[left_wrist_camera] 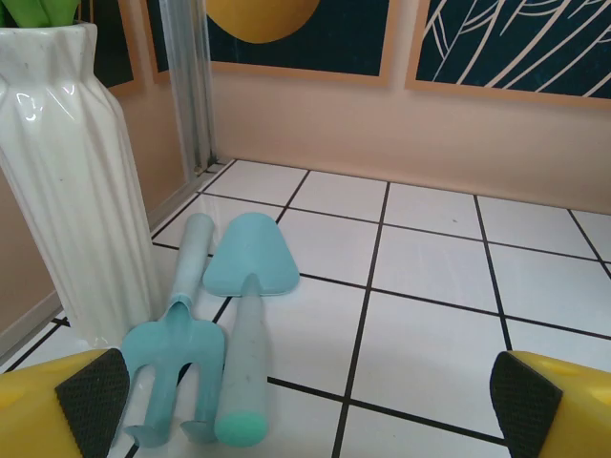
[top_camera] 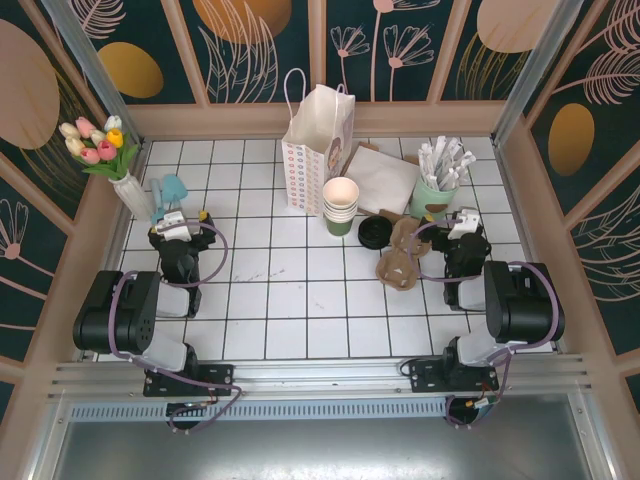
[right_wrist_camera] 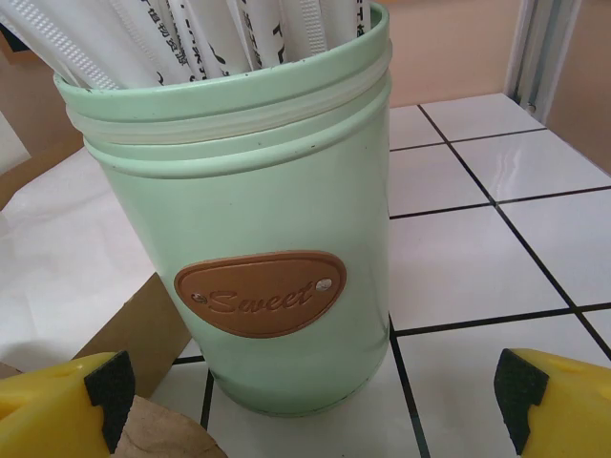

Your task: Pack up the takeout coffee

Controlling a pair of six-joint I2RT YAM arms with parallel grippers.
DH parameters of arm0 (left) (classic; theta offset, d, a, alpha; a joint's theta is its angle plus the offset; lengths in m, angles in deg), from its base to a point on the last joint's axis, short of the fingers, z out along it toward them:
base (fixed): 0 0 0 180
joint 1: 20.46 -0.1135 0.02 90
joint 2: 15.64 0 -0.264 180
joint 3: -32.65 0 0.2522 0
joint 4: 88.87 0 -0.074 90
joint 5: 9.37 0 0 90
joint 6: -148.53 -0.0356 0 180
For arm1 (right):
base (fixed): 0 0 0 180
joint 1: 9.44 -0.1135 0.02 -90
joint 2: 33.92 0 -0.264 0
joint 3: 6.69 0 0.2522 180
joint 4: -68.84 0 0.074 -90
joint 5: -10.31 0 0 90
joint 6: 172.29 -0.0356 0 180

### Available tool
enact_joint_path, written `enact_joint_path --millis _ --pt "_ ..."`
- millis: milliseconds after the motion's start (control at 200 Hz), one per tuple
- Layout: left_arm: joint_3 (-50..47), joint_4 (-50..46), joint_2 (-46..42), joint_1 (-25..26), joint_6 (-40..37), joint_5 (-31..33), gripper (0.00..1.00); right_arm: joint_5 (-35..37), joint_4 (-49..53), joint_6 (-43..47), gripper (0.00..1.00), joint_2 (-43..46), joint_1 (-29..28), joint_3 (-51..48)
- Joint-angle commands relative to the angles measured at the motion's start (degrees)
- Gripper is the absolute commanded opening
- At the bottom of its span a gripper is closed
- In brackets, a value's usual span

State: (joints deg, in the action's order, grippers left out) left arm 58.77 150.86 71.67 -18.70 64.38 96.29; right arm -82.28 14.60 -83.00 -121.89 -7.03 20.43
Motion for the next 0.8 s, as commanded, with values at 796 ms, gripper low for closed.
enact_joint_path --millis 796 --pt "0.04 1.59 -0.63 -0.27 0.33 0.39 0.99 -0.09 -2.69 -0.32 0.99 -0.09 0.04 0.32"
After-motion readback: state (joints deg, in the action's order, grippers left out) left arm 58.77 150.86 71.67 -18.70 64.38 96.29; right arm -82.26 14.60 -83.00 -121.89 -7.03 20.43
